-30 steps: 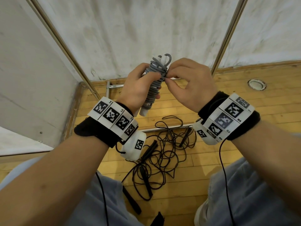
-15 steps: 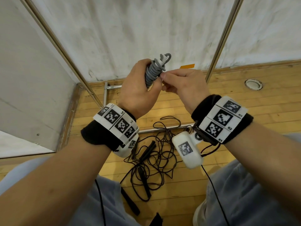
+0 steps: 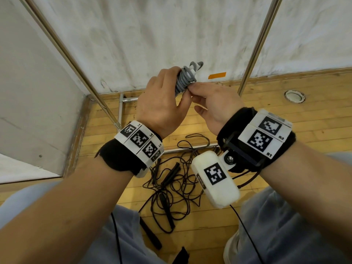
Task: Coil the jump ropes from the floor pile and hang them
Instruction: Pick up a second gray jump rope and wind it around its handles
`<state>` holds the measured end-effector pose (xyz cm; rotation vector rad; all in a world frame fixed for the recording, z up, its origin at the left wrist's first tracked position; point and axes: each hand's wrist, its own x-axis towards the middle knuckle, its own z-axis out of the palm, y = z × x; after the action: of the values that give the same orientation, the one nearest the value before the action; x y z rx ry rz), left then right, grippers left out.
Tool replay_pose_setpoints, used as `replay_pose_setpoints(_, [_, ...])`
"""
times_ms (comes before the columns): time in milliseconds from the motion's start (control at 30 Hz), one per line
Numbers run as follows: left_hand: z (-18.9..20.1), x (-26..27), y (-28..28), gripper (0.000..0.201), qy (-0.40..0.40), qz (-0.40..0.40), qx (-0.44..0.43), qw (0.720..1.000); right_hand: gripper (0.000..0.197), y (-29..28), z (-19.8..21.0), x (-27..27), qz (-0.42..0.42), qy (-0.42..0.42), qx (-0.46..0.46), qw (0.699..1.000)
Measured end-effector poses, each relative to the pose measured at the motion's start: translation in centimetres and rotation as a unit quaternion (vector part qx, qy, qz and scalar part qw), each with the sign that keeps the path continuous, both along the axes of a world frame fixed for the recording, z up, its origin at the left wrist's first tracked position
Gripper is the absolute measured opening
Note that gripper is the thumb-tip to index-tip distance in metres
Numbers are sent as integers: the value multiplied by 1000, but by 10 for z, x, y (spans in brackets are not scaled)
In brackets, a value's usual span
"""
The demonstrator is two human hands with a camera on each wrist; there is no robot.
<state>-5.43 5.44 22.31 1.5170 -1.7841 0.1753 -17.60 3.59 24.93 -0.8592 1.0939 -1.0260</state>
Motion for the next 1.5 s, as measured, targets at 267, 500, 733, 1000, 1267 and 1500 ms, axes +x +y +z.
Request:
replay_pose_setpoints(267, [-3, -4, -4, 39, 50, 2, 37, 998, 10, -6, -2, 0, -1, -64, 48, 997])
replay_pose_setpoints(500, [13, -3, -6, 18, 527, -99, 194, 822, 16, -17, -6, -11, 55, 291, -354, 887])
replay_pose_setpoints(733, [15, 6, -7, 21, 562, -157, 272, 765, 17, -19, -8, -16, 34, 366, -534, 761])
replay_pose_setpoints(1000, [18, 7, -3, 19, 545, -147, 282, 776, 16, -20, -4, -17, 73, 419, -553, 717])
replay_pose_setpoints(1267, [19, 6, 0, 21, 536, -172, 306, 768, 15, -18, -3, -18, 64, 430, -567, 699])
replay_pose_setpoints(1500, [18, 4, 0, 43, 562, -191, 330, 735, 14, -18, 1, -17, 46, 424, -561, 710])
